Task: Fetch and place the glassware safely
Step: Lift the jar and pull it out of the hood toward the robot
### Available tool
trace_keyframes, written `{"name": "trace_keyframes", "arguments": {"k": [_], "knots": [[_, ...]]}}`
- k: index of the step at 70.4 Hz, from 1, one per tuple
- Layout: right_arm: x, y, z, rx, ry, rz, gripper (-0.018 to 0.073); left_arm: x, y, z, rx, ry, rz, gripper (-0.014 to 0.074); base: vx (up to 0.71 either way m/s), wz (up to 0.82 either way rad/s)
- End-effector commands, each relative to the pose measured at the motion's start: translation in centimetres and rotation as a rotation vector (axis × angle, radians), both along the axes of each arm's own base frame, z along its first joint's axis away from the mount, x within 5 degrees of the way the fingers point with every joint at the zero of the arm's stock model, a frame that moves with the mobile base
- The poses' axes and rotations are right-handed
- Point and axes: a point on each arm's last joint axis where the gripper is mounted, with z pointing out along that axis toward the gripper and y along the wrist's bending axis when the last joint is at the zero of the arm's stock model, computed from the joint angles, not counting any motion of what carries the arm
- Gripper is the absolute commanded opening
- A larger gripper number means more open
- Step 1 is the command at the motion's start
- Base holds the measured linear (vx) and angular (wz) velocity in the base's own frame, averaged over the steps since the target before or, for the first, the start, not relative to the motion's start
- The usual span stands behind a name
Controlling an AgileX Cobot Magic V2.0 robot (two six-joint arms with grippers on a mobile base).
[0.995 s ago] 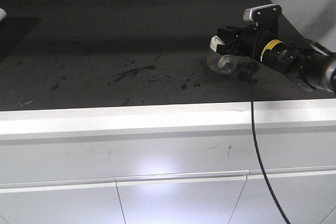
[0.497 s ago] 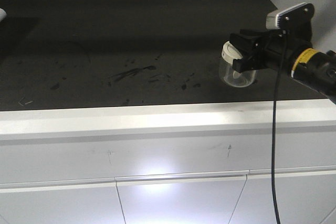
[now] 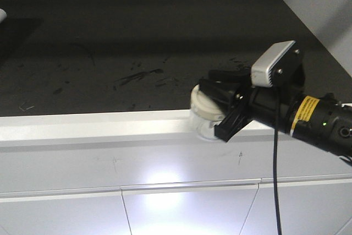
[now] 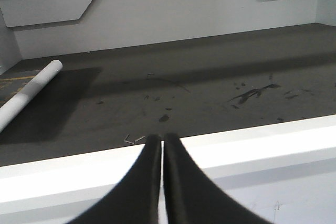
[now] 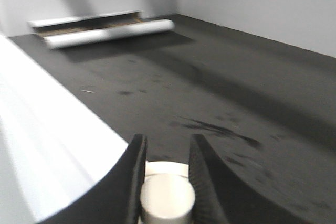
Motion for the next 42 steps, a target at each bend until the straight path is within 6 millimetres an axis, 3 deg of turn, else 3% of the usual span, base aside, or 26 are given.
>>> {"name": "trace_keyframes", "arguments": {"k": [1, 23, 42], "knots": [[-1.6, 1.3, 3.1, 0.104, -0.106, 0.087, -0.0004, 0.0, 0.0, 1.4, -0.017, -0.082, 0.000, -0.0007, 0.00, 0.00], [-5.2, 4.3, 4.6, 0.162, -0.101, 0.248, -0.0004, 0.0, 0.0, 1.4, -0.017, -0.082, 0.000, -0.0007, 0.00, 0.00], [-5.4, 4.5, 4.5, 0.156, -0.102, 0.261, -0.0004, 0.0, 0.0, 1.4, -0.017, -0.082, 0.000, -0.0007, 0.00, 0.00]]}}
